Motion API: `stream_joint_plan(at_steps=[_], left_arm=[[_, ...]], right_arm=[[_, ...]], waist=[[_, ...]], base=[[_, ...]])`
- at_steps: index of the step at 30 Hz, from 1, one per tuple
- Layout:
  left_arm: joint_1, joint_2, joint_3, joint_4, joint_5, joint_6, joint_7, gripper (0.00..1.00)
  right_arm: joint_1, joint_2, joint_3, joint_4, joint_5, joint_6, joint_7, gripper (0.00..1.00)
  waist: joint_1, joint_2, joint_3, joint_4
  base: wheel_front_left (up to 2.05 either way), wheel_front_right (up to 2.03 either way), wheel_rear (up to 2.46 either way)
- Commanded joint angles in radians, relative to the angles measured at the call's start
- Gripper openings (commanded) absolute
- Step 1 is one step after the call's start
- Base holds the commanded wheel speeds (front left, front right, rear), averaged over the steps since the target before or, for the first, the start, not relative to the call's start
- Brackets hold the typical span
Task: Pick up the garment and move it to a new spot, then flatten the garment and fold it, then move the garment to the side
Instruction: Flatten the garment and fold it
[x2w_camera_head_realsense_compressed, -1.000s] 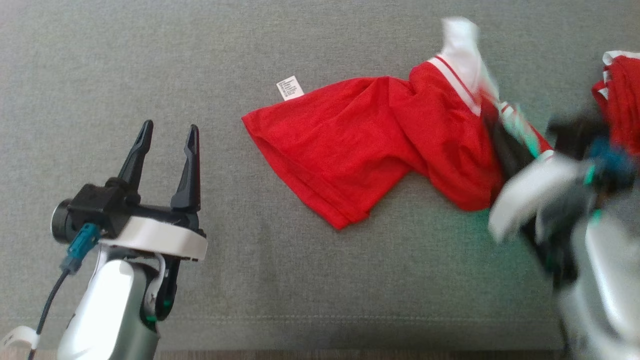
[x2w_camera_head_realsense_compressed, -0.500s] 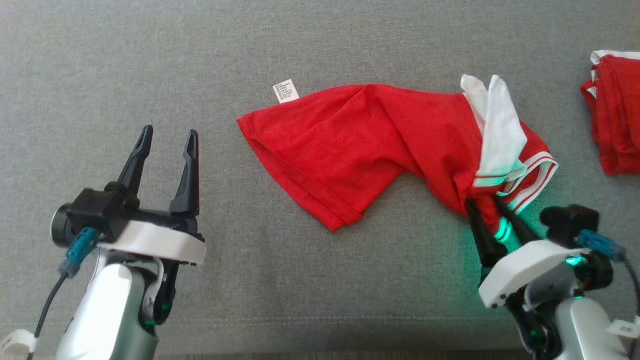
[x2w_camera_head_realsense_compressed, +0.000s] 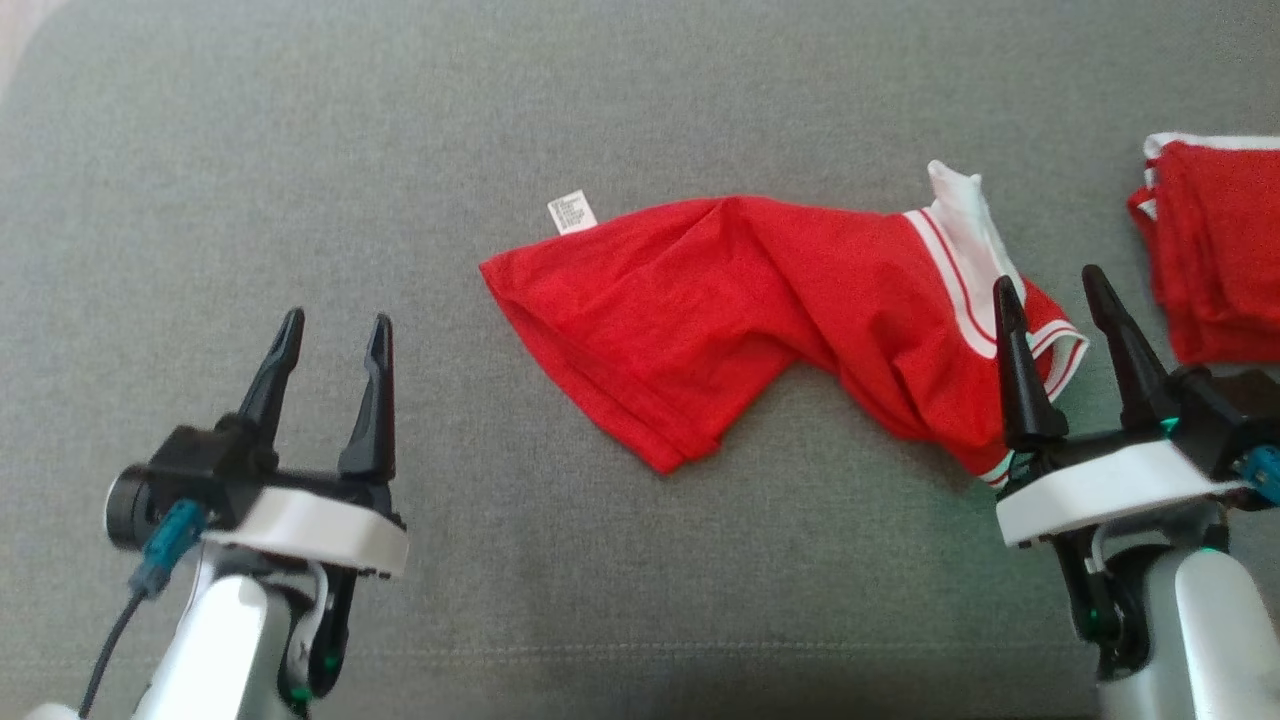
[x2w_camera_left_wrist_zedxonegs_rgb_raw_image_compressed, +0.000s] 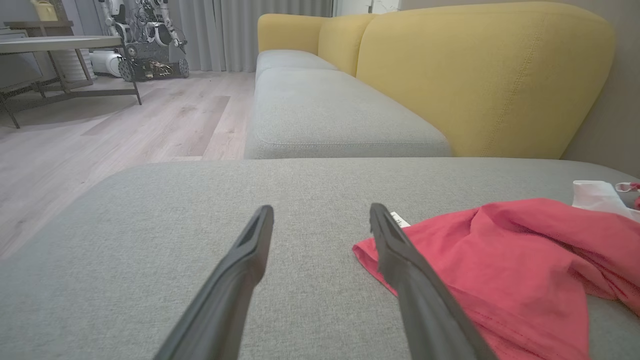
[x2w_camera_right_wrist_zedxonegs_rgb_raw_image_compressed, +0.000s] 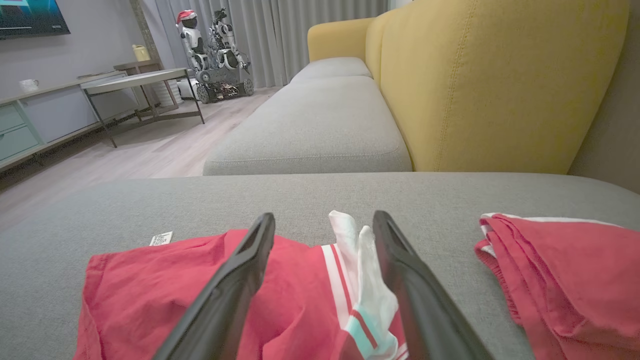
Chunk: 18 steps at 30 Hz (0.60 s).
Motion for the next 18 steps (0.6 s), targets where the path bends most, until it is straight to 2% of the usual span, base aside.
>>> stream_joint_plan(at_steps=[1,18], left_arm=[[-0.003,0.030,0.038,-0.035,0.007,0.010,-0.001,1.00],[0.049,0.043,0.032,-0.067,-0.005,0.034,0.033,1.00]], right_arm=[[-0.004,0.003,0.018,-0.041,-0.011,0.007,-0.010,1.00],[0.040,0.004,0.012,-0.040,0.006,0.007,-0.005,1.00]], waist=[[0.0000,0.0000,-0.024,-0.005],[0.0000,0.0000,-0.059,-0.011]], base=[[0.00,0.00,0.00],[0.00,0.00,0.00]])
